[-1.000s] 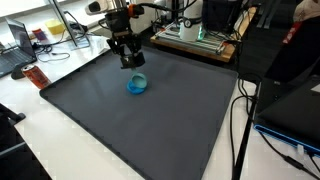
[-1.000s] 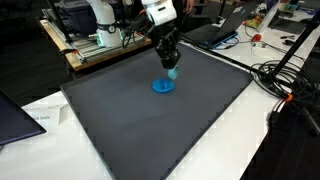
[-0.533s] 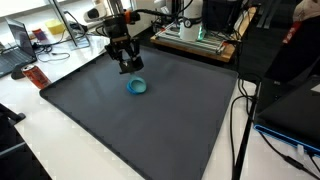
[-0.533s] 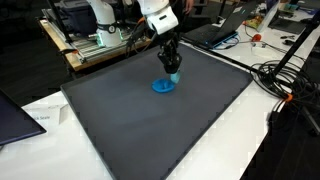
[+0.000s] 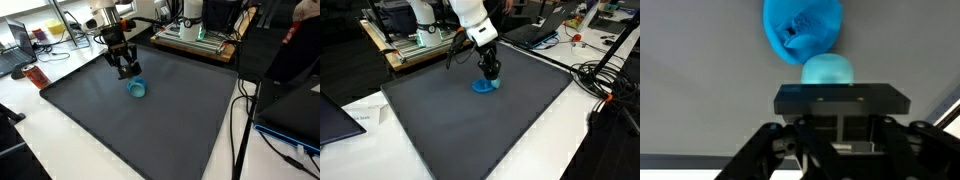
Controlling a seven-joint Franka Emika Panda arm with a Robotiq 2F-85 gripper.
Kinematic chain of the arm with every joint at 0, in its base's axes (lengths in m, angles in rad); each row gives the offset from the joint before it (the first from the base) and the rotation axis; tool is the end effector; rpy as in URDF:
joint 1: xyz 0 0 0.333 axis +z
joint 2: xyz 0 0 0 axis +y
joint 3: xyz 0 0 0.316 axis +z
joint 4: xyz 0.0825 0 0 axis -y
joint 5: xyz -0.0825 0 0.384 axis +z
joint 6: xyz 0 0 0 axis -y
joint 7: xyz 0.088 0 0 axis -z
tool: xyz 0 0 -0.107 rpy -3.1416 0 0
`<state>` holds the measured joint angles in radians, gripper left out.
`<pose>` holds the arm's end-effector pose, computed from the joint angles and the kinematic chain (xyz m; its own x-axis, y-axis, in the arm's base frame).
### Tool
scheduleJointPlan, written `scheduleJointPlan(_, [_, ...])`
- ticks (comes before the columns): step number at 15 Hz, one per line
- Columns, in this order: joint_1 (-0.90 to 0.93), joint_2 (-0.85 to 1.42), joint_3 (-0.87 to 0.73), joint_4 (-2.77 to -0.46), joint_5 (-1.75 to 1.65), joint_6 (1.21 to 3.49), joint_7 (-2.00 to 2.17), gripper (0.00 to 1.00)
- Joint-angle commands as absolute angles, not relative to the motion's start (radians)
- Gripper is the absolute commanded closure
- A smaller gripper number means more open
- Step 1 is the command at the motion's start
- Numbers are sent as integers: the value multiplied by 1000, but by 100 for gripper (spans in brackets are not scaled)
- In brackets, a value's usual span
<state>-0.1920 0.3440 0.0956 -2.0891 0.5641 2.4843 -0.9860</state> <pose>0.5866 -0.0601 0.2628 0.8807 0.3742 0.2905 0.4458 -0.8619 -0.2414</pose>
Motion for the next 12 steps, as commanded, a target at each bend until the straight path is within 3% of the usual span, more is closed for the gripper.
scheduleJointPlan(1, [-203, 391, 76, -2048, 511, 2417, -984, 77])
scheduleJointPlan(12, [-199, 471, 17, -1972, 388, 2317, -913, 77])
